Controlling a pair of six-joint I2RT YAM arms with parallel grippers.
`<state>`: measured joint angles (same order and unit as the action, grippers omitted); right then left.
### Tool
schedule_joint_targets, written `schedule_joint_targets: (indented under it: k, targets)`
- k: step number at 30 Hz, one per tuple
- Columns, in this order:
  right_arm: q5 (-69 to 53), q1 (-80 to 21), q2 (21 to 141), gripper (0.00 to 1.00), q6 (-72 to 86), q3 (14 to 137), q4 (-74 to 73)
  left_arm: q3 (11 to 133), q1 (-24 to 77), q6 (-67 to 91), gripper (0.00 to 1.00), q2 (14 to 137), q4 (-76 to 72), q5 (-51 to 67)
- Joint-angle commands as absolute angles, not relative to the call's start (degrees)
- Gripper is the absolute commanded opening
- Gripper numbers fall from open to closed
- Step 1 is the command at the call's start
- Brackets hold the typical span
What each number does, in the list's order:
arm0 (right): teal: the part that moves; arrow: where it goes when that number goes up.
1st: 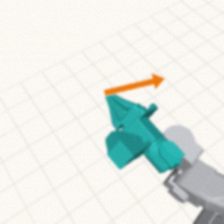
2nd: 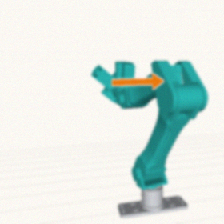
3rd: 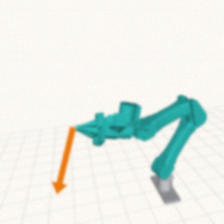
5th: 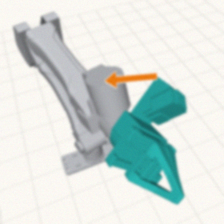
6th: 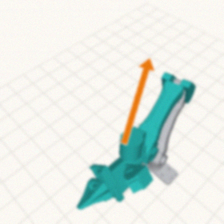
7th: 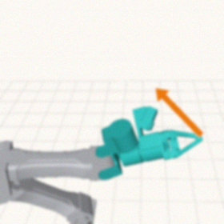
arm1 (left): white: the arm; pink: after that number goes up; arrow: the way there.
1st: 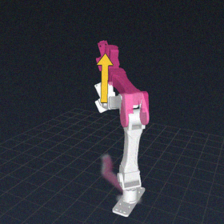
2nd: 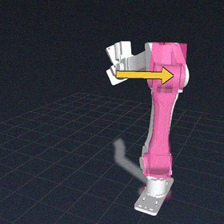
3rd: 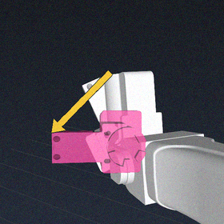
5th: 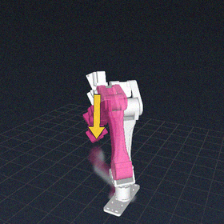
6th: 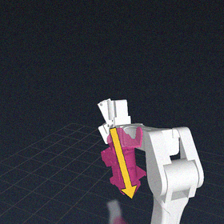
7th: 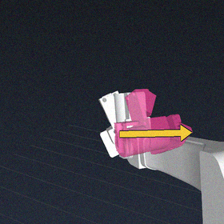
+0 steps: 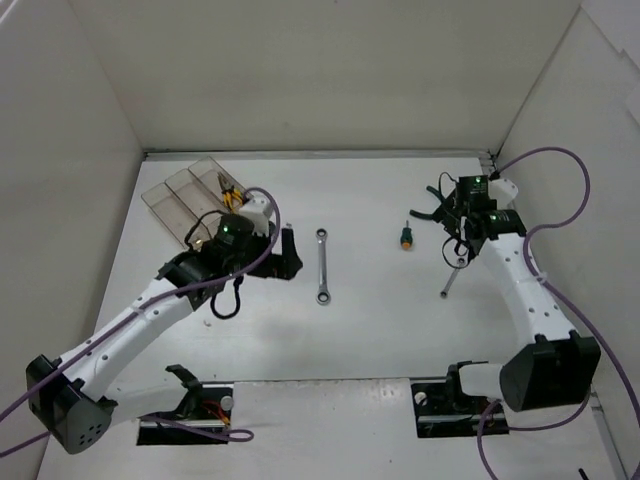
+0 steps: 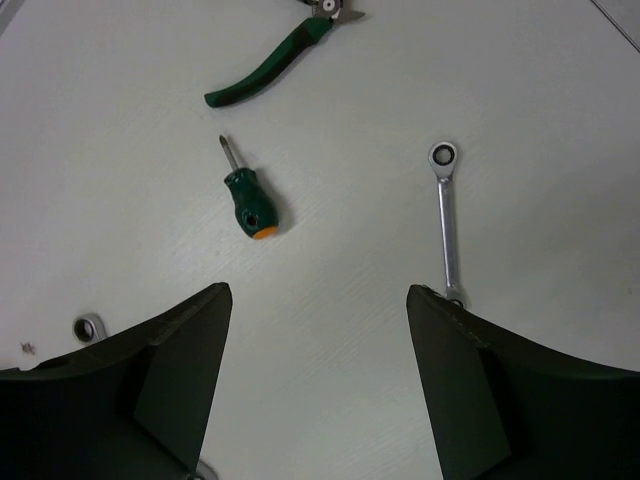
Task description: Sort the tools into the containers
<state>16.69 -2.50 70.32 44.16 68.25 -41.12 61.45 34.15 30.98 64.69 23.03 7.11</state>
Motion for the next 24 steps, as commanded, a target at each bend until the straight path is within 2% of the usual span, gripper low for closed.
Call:
schedule_joint_targets:
  k: [1, 10, 15, 24]
  targets:
    - [22.9, -2.2, 77.9, 0.67, 50.5, 74.7, -38.9, 58.3, 39.6, 23.7, 1.00, 60.7, 31.8, 1.2]
    - [23.1, 1.8, 100.8, 0.58, 57.0, 90.9, -40.4, 54.8, 47.9, 26.1, 1.00, 55.5, 34.0, -5.4]
    - [22.4, 2.1, 112.2, 0.59, 60.3, 100.8, -43.8, 55.4, 50.2, 27.2, 1.00, 56.6, 36.1, -8.5]
    - [20.2, 4.0, 123.1, 0.60, 63.7, 106.6, -45.0, 54.9, 51.9, 30.0, 1.00, 56.9, 38.0, -11.9]
